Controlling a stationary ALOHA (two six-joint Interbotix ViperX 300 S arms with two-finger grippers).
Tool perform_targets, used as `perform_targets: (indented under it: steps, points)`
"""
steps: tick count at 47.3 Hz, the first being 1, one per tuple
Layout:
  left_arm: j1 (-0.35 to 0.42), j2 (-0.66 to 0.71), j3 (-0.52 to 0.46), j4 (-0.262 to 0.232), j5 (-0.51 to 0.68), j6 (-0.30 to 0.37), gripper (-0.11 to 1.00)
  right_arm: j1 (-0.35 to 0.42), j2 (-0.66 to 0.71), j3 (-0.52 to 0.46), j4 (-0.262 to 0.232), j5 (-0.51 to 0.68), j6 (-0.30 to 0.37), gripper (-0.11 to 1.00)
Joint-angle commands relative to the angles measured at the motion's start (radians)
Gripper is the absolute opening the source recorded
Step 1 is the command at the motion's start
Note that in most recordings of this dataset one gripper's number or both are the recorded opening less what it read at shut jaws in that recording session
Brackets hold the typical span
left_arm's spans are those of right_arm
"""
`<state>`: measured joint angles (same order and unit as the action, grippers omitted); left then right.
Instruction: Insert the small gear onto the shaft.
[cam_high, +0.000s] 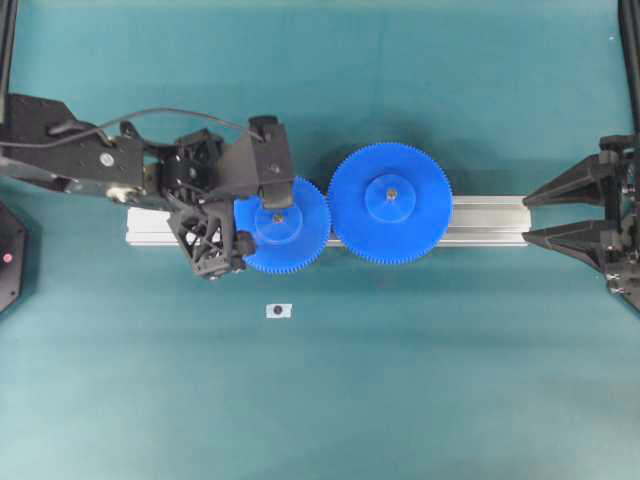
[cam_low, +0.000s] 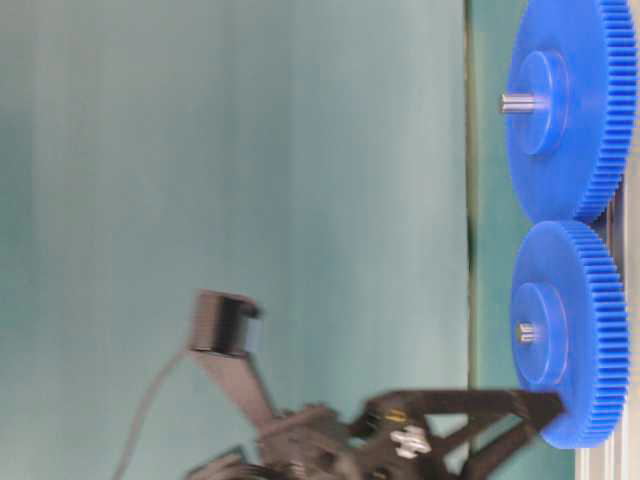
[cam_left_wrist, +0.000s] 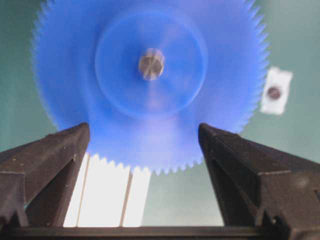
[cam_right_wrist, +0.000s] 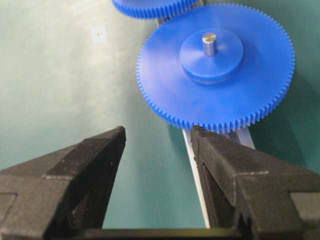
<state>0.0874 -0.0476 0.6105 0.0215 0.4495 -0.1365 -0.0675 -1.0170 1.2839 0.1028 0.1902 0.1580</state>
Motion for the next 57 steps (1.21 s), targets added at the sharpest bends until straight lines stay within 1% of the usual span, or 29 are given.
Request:
perform_targets:
  steps: [1,7,13,20,30,37,43,52,57]
  points:
    - [-0.038,-0.005,-0.003,0.0,-0.015,-0.031,0.88,-0.002,0.005,-0.009,-0.002,-0.008,0.009,0.65]
    - [-0.097,0.003,-0.006,0.0,-0.037,-0.092,0.88,-0.003,0.005,-0.009,-0.002,-0.008,0.009,0.65]
    - [-0.127,-0.008,-0.051,0.0,-0.06,-0.141,0.88,-0.005,0.005,-0.009,-0.002,-0.008,0.009,0.65]
    - [-0.129,-0.032,-0.103,0.0,-0.057,-0.147,0.88,-0.011,0.005,-0.009,-0.002,-0.008,0.009,0.65]
    - [-0.129,-0.126,-0.109,0.002,-0.057,-0.147,0.88,-0.014,0.003,-0.009,-0.002,-0.008,0.009,0.65]
    - [-0.146,-0.229,-0.067,0.002,-0.066,-0.144,0.88,-0.018,0.0,-0.009,-0.002,-0.008,0.009,0.65]
    - [-0.163,-0.307,-0.005,0.002,-0.117,-0.143,0.88,-0.026,-0.014,-0.006,-0.002,-0.008,0.008,0.65]
    - [-0.164,-0.387,0.087,0.002,-0.209,-0.141,0.88,-0.035,-0.044,0.0,-0.002,-0.002,0.008,0.65]
    - [-0.164,-0.416,0.133,0.002,-0.219,-0.141,0.87,-0.038,-0.061,0.003,-0.002,0.008,0.008,0.65]
